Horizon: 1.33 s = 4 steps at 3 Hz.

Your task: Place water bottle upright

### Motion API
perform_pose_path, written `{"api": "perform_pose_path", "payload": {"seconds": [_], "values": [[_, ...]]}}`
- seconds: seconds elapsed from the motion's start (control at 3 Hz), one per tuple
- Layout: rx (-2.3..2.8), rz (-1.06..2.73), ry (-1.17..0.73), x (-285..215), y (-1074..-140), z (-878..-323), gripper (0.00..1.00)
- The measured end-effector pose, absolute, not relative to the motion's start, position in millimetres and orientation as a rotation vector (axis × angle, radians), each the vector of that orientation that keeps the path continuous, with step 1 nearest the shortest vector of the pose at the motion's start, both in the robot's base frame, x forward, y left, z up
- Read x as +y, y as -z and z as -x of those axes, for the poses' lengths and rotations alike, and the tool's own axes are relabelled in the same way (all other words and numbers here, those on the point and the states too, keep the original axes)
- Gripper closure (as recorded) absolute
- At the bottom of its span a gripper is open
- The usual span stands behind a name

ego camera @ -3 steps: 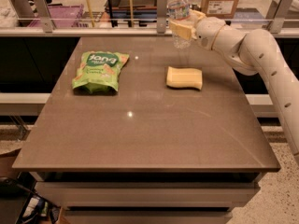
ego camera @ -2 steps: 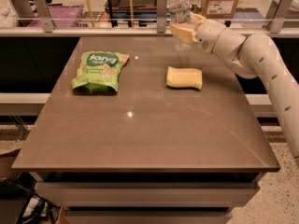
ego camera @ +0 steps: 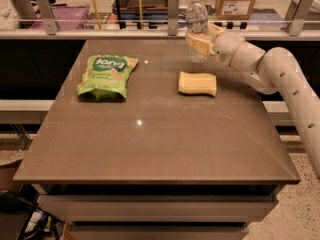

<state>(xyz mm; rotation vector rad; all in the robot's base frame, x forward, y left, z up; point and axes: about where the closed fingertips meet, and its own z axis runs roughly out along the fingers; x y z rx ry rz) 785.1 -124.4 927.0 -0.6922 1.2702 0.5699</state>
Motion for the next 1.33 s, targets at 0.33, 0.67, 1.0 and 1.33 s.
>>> {"api": "perform_pose_path", "payload": {"seconds": [0.33,0.67,1.0,1.33], "values": [[1.263,0.682,-0.578,-127.0,-921.0,-785.4,1.00],[1.247,0.669,-0.591,-131.0,-913.6,-787.4,1.00],[1.248,0.667,-0.590,-132.9,-913.4,-788.3,1.00],[1.261,0.661,-0.579,-136.9,-913.0,-788.9,1.00]]}}
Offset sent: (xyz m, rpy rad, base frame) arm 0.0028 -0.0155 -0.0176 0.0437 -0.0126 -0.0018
